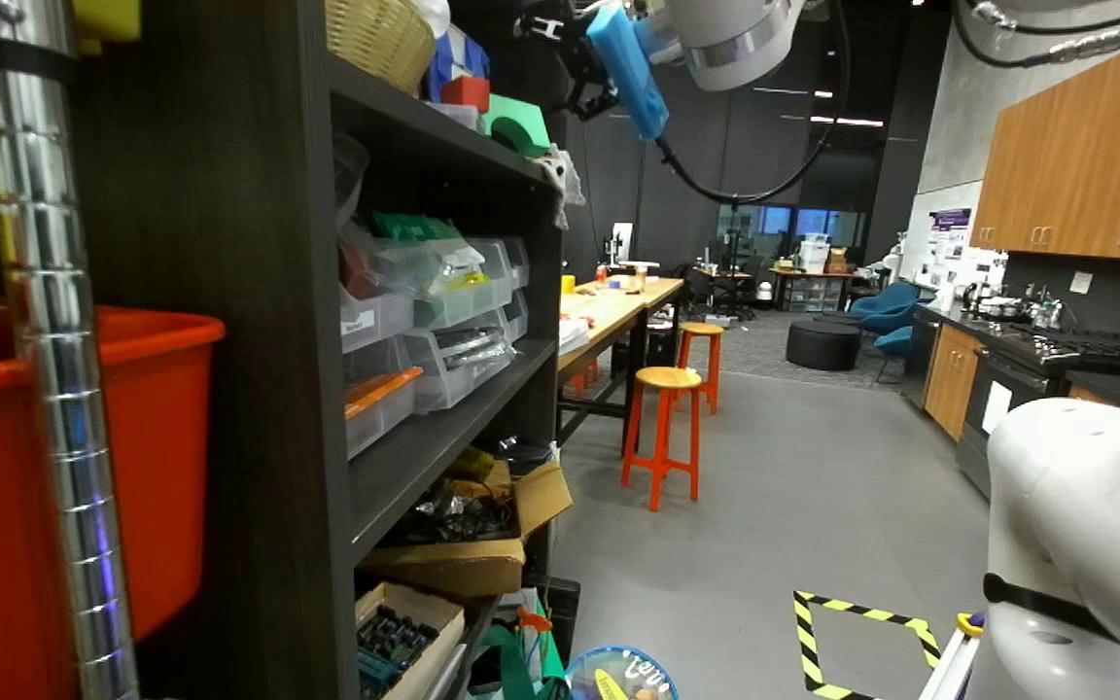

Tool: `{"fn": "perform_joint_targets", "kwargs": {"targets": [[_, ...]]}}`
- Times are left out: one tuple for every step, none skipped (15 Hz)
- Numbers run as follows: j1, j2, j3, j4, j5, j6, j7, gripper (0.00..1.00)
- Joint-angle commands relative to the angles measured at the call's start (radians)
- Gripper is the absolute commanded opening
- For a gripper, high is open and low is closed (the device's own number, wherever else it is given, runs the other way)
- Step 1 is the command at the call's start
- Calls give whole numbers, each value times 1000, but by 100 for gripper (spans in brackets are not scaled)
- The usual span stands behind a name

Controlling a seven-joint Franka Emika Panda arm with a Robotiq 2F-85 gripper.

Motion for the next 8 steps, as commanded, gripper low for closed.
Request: {"fn": "perform_joint_targets", "kwargs": {"targets": [[61, 35, -51, 24, 42, 31, -35, 100], [75, 41, -65, 27, 48, 26, -35, 100], [90, 44, -79, 25, 57, 18, -35, 100], [102, 47, -91, 23, 63, 18, -35, 100], [110, 52, -102, 20, 71, 16, -30, 100], [114, 55, -111, 17, 76, 11, -22, 100], [108, 57, -117, 11, 77, 6, -11, 100], [101, 56, -120, 4, 77, 5, -2, 100]]}}
